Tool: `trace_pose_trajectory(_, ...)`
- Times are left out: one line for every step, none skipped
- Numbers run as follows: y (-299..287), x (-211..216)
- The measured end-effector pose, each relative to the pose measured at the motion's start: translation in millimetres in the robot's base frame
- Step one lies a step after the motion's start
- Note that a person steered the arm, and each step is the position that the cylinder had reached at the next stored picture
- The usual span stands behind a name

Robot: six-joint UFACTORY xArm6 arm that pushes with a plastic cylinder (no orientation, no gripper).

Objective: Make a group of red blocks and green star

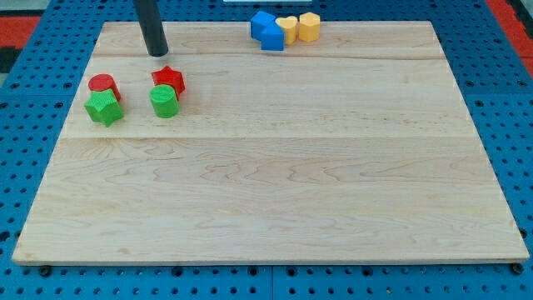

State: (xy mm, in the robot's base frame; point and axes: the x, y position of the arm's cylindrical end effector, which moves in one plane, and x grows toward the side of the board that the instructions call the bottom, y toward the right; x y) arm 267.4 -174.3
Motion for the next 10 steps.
trace_pose_trajectory(7,0)
trace_pose_trajectory(15,0)
trace_pose_trajectory(20,0)
trace_pose_trajectory(26,0)
trace_pose_trajectory(32,0)
trace_pose_trajectory(35,0)
trace_pose_trajectory(39,0)
trace_pose_trajectory(46,0)
trace_pose_trajectory(56,0)
trace_pose_trajectory(72,0)
